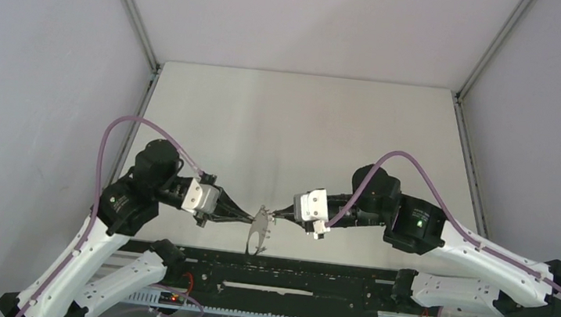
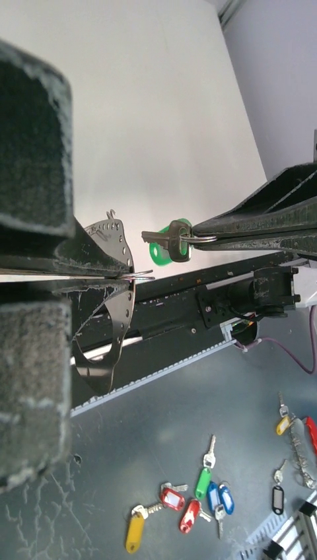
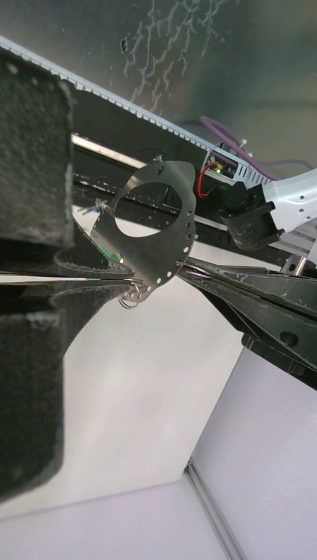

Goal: Put the keys on the keyring

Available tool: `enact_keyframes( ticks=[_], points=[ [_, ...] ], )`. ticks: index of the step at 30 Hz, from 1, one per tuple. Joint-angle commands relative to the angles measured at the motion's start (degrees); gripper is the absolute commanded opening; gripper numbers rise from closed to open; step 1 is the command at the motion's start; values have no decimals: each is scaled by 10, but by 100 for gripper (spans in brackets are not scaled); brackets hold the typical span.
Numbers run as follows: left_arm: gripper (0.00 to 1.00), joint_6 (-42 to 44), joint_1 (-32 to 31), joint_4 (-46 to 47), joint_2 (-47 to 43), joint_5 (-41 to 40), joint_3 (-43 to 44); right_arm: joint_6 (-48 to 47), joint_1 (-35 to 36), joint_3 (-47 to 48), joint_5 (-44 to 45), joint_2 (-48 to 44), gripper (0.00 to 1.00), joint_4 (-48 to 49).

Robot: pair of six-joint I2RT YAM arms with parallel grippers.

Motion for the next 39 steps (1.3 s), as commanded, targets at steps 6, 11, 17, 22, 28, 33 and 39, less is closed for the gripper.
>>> enact_keyframes(
  ticks=[6,11,17,22,28,33,39],
  points=[
    [0,79,-29,26,39,-5,44,-87,31,50,43,14,0,-52],
    [0,102,-47,26,44,-28,50,-106,42,61,41,17,0,-68],
    [0,89,-56,26,44,-36,64,-117,52,67,42,19,0,-82],
    [0,81,-65,25,33,-44,57,-122,58,67,44,19,0,-77],
    [0,77,-69,23,28,-50,54,-123,60,69,48,18,0,-78],
    [0,74,-73,22,28,-50,54,-126,59,69,50,16,0,-78],
    [0,73,-79,21,28,-51,49,-138,59,80,50,27,0,-80]
  ],
)
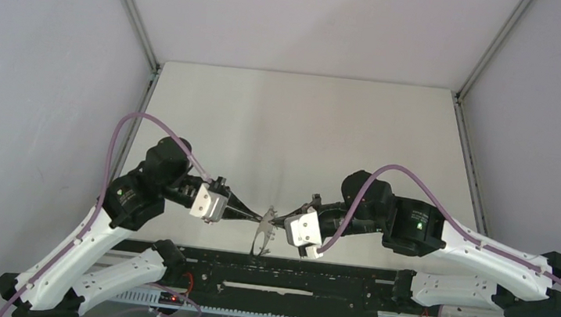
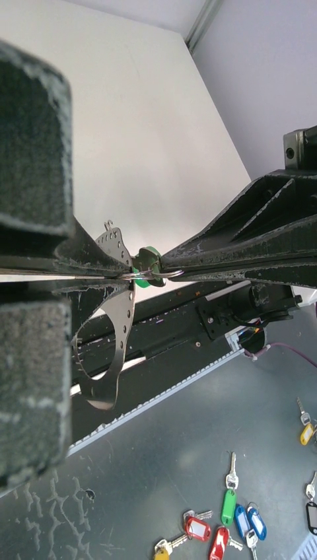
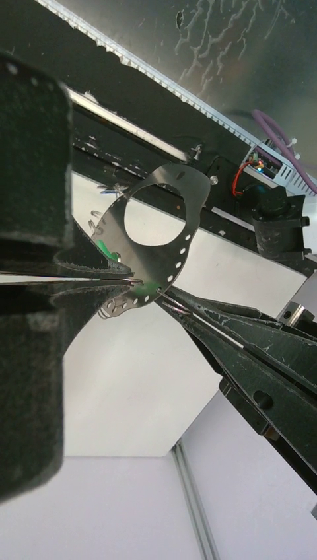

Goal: Put the keys on the keyring

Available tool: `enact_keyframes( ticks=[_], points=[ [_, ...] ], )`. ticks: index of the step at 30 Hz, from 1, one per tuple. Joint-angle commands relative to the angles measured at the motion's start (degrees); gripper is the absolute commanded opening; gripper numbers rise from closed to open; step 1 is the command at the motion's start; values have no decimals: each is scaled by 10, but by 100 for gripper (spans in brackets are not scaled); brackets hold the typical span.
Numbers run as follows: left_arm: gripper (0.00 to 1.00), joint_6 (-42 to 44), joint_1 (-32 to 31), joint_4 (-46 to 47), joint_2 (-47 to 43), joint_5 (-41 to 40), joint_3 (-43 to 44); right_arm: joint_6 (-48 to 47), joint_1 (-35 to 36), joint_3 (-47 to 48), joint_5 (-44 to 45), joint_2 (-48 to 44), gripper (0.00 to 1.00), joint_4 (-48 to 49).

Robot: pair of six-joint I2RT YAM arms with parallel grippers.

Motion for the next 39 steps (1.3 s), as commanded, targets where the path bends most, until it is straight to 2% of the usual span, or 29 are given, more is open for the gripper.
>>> enact_keyframes(
  ticks=[1,39],
  points=[
    [0,-7,-6,16,-6,-2,19,-17,6,38,6,8,0,7],
    [0,-32,-7,20,2,-14,19,-45,5,70,-19,29,0,-23]
  ],
)
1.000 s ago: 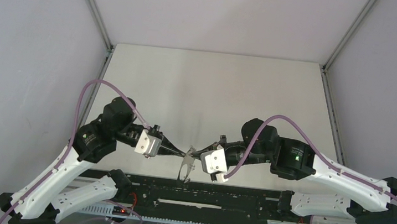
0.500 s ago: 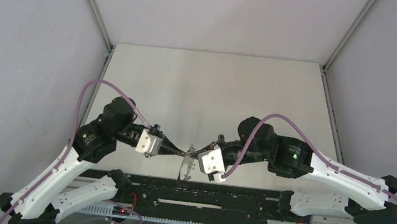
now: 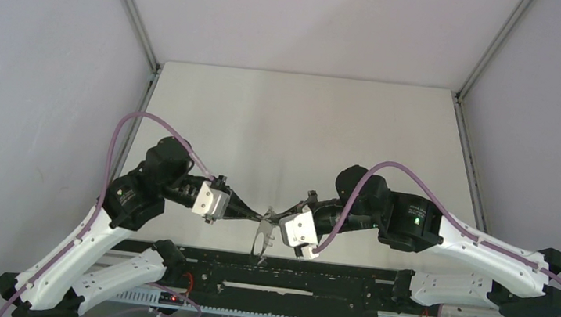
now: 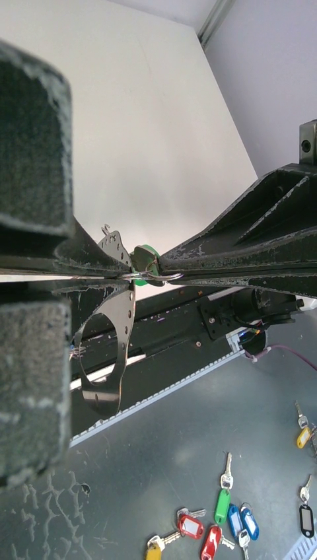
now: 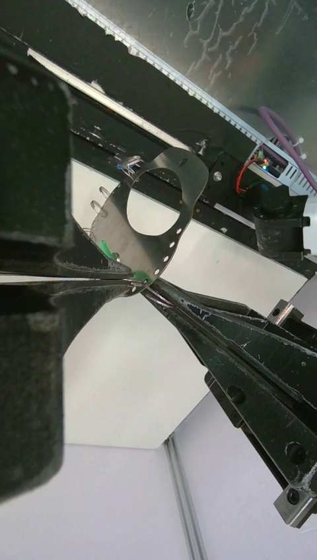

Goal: Put the keys on the keyring

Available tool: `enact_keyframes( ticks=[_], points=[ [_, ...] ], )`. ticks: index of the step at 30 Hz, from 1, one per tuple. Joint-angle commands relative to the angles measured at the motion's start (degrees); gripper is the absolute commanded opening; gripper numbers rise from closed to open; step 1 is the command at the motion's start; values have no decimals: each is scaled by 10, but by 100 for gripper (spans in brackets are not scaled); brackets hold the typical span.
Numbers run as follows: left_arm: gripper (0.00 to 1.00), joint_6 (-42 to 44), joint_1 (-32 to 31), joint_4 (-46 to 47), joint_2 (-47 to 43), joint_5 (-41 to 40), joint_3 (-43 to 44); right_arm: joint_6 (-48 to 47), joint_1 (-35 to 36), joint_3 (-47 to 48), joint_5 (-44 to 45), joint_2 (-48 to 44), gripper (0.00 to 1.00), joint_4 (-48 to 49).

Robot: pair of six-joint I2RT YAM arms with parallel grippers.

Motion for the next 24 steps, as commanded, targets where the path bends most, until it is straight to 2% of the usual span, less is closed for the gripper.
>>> enact_keyframes(
  ticks=[1,24],
  points=[
    [0,-4,-4,13,4,1,20,-9,5,23,-13,-1,0,11],
    [0,-12,-4,12,11,3,21,-19,2,24,-23,8,0,31]
  ],
)
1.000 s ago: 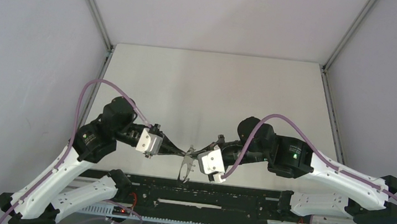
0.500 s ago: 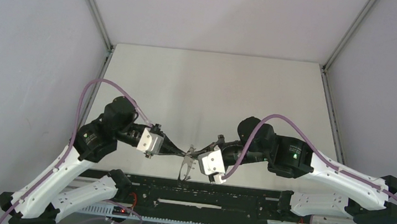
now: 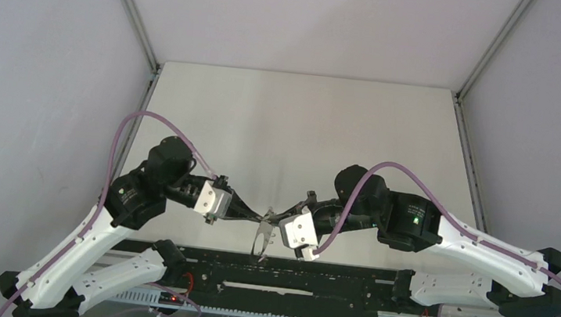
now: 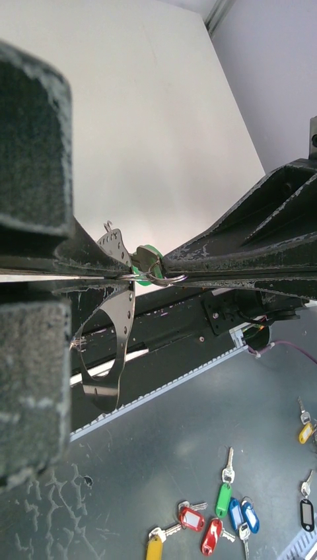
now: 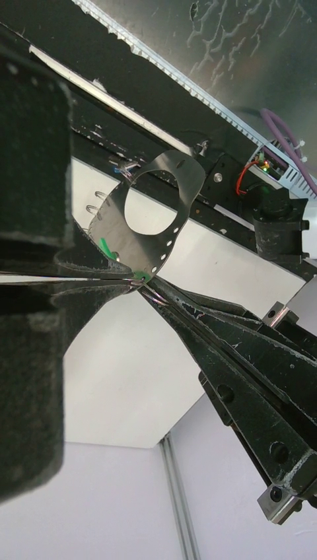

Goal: Put the keys on the keyring

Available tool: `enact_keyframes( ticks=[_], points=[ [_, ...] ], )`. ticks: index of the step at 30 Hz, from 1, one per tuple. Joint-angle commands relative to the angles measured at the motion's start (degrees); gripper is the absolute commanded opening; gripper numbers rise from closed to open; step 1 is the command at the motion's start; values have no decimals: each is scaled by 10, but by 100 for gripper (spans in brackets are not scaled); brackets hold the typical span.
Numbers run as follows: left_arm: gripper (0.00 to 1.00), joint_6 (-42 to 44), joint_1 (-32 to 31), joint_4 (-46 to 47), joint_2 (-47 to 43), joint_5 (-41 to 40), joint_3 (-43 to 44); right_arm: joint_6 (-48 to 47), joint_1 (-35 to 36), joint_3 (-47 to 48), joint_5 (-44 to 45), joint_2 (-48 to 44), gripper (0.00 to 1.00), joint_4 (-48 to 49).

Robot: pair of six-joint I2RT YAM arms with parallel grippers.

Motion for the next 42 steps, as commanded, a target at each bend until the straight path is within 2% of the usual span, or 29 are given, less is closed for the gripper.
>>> enact_keyframes(
  ticks=[1,26,42],
  points=[
    [0,-11,-4,23,3,3,21,-9,2,24,-15,5,0,32],
    [0,-14,-4,38,3,1,14,-11,-8,24,-32,15,0,52],
    [0,45,-17,4,0,11,23,-10,-72,44,-126,38,0,40]
  ],
)
